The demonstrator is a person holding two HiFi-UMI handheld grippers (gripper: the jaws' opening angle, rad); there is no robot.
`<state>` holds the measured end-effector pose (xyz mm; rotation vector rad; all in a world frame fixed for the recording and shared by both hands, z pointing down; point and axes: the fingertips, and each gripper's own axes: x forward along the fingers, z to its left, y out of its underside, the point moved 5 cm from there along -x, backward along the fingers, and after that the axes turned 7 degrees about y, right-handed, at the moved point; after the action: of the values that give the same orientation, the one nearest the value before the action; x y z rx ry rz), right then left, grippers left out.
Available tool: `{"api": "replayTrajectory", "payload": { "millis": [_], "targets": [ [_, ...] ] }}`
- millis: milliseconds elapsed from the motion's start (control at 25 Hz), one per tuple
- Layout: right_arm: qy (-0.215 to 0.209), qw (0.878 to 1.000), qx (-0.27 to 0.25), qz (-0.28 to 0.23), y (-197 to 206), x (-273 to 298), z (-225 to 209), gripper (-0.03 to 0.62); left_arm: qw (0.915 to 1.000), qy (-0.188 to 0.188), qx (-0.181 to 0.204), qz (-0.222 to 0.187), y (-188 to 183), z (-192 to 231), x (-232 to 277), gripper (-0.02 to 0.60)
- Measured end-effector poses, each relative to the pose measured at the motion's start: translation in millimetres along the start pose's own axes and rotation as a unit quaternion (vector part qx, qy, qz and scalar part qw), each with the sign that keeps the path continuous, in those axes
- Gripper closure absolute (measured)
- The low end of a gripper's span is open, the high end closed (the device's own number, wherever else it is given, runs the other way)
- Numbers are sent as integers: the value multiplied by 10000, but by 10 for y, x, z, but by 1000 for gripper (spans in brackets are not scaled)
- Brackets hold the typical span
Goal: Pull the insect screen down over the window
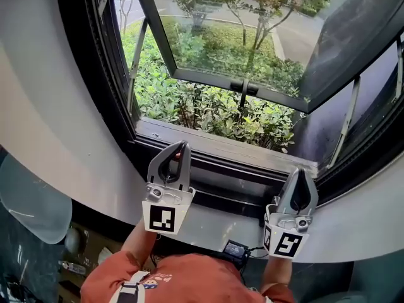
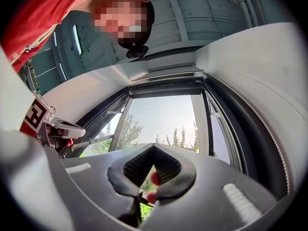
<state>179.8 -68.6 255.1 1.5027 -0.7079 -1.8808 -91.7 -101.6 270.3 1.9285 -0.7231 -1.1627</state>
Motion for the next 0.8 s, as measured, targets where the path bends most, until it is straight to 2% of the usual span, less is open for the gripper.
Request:
{"api": "replayTrajectory", "payload": {
  "millis": [280, 800],
  "targets": [
    [92, 9981, -238, -569, -308, 268, -149, 585, 9982, -107, 288, -512, -326, 181, 217, 575],
    [158, 9890, -695, -1296, -722, 635, -304, 585, 9912, -213, 711, -1099, -740, 376, 496, 575]
  ]
}}
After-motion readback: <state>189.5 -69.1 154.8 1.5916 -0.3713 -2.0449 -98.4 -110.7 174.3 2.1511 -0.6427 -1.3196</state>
